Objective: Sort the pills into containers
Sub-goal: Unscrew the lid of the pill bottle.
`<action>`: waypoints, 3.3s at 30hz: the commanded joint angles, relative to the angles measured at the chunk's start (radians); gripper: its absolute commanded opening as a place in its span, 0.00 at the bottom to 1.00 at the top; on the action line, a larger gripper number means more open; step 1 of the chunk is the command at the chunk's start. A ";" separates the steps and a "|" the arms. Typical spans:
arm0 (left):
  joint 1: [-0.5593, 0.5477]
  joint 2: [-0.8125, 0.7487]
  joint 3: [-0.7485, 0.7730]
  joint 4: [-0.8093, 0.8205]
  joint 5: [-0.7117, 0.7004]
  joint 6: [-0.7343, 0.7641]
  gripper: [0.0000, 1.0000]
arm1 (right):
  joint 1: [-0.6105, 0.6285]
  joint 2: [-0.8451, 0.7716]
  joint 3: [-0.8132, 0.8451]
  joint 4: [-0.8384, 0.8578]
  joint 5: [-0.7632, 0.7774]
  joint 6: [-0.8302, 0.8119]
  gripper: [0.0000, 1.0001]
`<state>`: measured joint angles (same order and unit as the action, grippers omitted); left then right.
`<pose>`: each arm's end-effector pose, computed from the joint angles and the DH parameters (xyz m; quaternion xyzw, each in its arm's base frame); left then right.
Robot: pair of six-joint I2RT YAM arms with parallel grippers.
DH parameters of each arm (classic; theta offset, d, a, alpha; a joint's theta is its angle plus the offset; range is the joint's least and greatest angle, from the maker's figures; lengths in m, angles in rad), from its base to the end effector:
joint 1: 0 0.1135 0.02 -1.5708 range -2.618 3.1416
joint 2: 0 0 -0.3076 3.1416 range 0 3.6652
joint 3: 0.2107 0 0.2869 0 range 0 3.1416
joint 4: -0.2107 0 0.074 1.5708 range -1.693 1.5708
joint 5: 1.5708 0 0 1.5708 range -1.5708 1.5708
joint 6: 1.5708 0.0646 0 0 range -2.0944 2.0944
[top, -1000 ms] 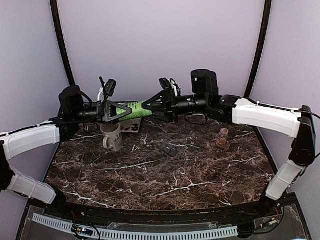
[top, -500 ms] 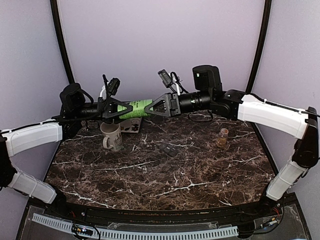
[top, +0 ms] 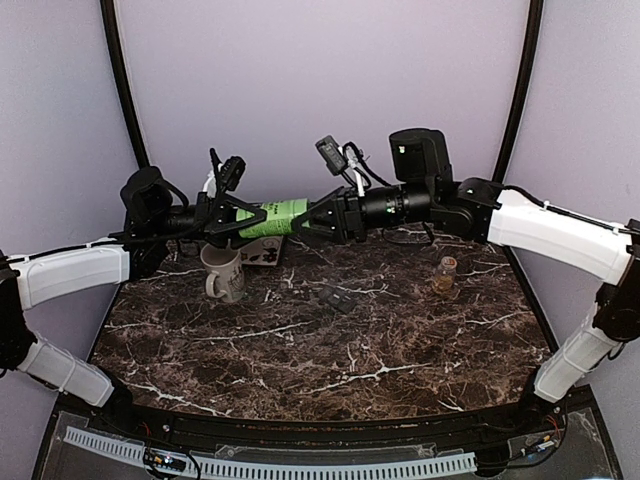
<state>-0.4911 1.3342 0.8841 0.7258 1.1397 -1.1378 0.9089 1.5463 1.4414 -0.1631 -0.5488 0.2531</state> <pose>0.2579 -0.2045 0.3720 0.2466 0.6183 -0.7118 0.2241 0.2329 0.3538 0.4171 -0.4021 0.6718 0.5004 0.3696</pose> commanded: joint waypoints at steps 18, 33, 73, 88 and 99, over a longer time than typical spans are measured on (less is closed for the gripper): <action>0.008 -0.062 0.052 -0.097 -0.039 0.184 0.00 | -0.016 -0.061 -0.074 0.036 -0.033 0.164 0.72; 0.009 -0.089 0.101 -0.331 -0.097 0.476 0.00 | -0.054 -0.073 -0.172 0.336 -0.057 0.794 0.72; 0.003 -0.079 0.125 -0.316 -0.084 0.449 0.00 | -0.042 0.069 -0.001 0.212 -0.114 0.765 0.24; 0.004 0.077 0.119 0.205 0.095 -0.075 0.00 | -0.021 0.004 0.082 -0.123 -0.002 0.049 0.29; 0.003 0.102 0.129 0.276 0.137 -0.174 0.00 | 0.021 -0.034 0.042 -0.147 0.211 -0.162 0.28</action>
<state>-0.4789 1.4624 0.9863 0.8764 1.2484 -1.2617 0.9184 1.5139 1.5093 -0.2371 -0.4202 0.2028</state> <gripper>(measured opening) 0.531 0.470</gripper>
